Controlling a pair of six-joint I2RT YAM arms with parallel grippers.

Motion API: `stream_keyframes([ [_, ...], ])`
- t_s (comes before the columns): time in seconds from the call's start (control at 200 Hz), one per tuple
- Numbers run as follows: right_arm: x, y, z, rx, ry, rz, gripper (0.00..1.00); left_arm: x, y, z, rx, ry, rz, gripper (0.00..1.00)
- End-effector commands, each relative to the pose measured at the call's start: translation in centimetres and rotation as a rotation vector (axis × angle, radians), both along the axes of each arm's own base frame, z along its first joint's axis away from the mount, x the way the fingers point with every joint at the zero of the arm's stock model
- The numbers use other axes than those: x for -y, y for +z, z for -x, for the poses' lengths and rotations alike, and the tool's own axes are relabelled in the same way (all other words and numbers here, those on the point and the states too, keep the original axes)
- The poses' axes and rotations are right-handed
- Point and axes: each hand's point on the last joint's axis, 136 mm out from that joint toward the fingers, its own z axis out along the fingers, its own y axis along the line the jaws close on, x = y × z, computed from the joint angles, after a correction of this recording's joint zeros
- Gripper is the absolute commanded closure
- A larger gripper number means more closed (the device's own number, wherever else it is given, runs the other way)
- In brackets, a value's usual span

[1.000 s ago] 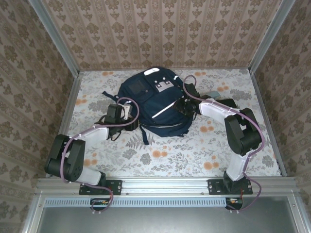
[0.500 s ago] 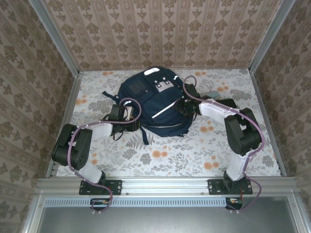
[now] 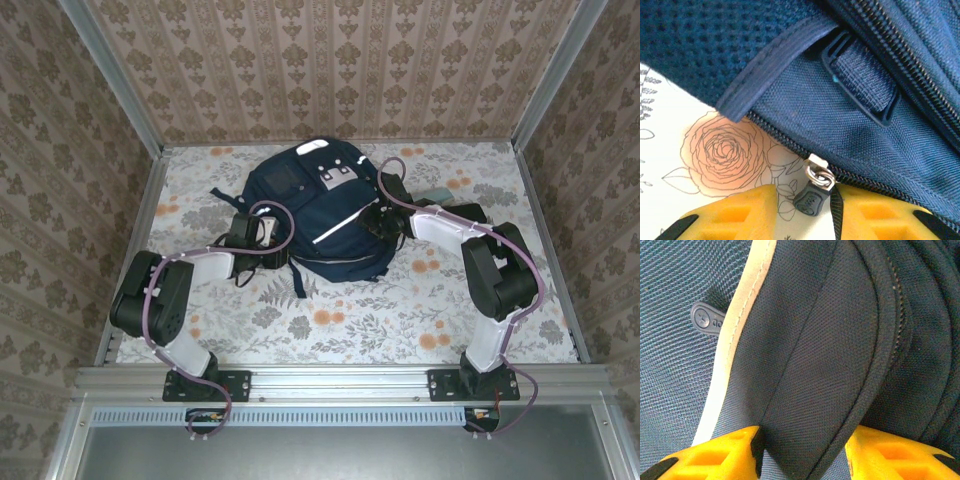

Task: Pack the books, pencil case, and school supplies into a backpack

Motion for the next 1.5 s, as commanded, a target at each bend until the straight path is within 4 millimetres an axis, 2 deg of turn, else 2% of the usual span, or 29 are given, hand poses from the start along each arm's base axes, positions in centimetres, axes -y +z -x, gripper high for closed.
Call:
stream_keyframes([
  [0.0,0.1,-0.8,1.6,-0.057,0.004,-0.011,0.52,1.4,0.8,-1.5,0.076,-0.052,0.010,0.64],
  [0.14,0.2,-0.8,1.8,-0.061,0.002,-0.011,0.52,1.5,0.9,-1.8,0.090,-0.058,0.001,0.68],
  [0.325,0.2,-0.9,1.9,-0.060,-0.001,-0.012,0.52,1.1,1.3,-1.3,0.093,-0.044,-0.044,0.85],
  [0.5,0.2,-1.5,2.3,-0.071,-0.008,-0.011,0.53,-0.1,2.1,1.2,0.025,-0.042,-0.146,1.00],
  [0.55,0.4,-1.9,2.4,-0.075,-0.017,-0.006,0.53,-0.4,2.5,1.9,0.016,-0.047,-0.154,1.00],
  [0.575,0.4,-2.0,2.5,-0.076,-0.021,-0.005,0.54,0.4,2.7,2.9,0.013,-0.083,-0.160,1.00],
  [0.745,0.6,-2.5,2.7,-0.077,-0.048,-0.011,0.55,0.3,3.3,5.4,-0.023,-0.114,-0.172,1.00],
  [0.87,0.4,-2.6,3.0,-0.071,-0.065,-0.025,0.57,1.6,4.0,6.9,-0.029,-0.166,-0.123,1.00],
  [1.0,-0.7,-2.9,3.4,-0.066,-0.065,-0.042,0.58,3.5,4.5,8.5,-0.032,-0.242,-0.064,1.00],
  [1.145,-1.8,-3.8,3.9,-0.076,-0.068,-0.052,0.59,5.3,4.2,10.3,-0.040,-0.316,-0.039,1.00],
  [1.31,-2.3,-4.6,4.5,-0.077,-0.086,-0.045,0.60,5.8,3.6,11.4,-0.058,-0.343,-0.057,1.00],
  [1.49,-2.2,-4.6,4.4,-0.069,-0.100,-0.034,0.60,8.9,4.8,13.3,-0.035,-0.439,-0.004,1.00],
])
